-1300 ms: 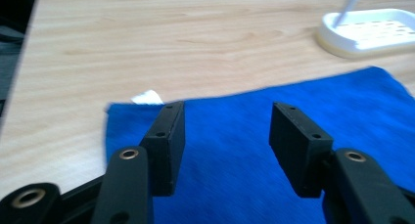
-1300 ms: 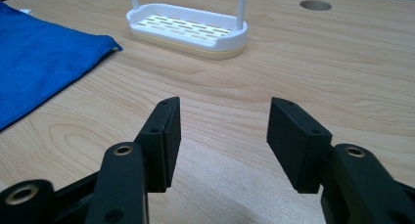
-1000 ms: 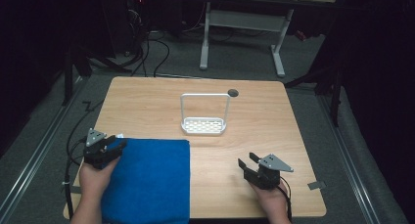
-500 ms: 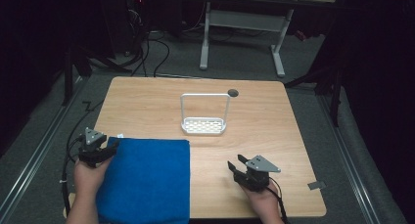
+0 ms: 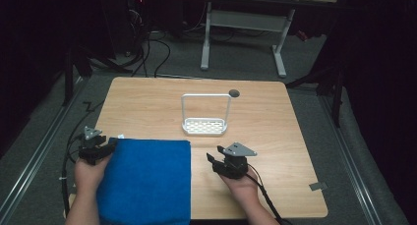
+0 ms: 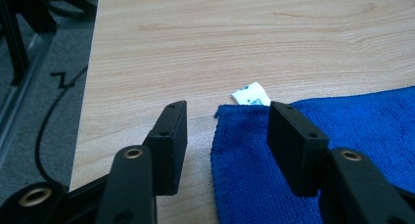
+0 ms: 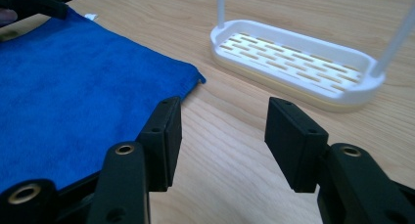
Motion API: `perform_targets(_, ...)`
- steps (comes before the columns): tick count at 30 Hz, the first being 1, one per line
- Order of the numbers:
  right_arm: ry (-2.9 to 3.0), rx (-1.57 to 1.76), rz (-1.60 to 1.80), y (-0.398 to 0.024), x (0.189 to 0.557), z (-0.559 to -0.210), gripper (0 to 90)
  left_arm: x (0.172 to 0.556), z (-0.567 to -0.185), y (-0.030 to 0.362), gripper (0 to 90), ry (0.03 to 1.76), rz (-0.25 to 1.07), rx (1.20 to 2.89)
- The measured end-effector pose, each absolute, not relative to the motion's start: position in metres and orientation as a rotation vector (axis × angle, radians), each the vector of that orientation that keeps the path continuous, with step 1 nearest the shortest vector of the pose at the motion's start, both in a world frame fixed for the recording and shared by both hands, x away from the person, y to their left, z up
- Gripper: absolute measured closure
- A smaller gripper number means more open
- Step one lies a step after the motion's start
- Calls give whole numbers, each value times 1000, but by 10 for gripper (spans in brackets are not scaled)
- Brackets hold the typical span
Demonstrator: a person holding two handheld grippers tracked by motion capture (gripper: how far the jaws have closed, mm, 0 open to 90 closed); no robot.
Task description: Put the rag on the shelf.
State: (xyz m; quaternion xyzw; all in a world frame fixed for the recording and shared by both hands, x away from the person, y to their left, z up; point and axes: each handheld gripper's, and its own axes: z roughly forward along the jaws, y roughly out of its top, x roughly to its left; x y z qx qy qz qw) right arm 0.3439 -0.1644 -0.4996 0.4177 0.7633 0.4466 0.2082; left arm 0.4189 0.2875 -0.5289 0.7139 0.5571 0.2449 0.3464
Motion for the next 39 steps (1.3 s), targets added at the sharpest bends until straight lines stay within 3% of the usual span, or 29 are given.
perform_targets(16,2212,1189,1186,-111,393,-517,487,422,-533,288,615,1473,546,1855)
perform_targets(33,2269,1289,1101,-76,427,-529,590,421,-533,286,815,1418,532,1889)
perform_targets(39,2278,1286,1077,-72,426,-533,679,419,-530,284,859,1393,545,1892)
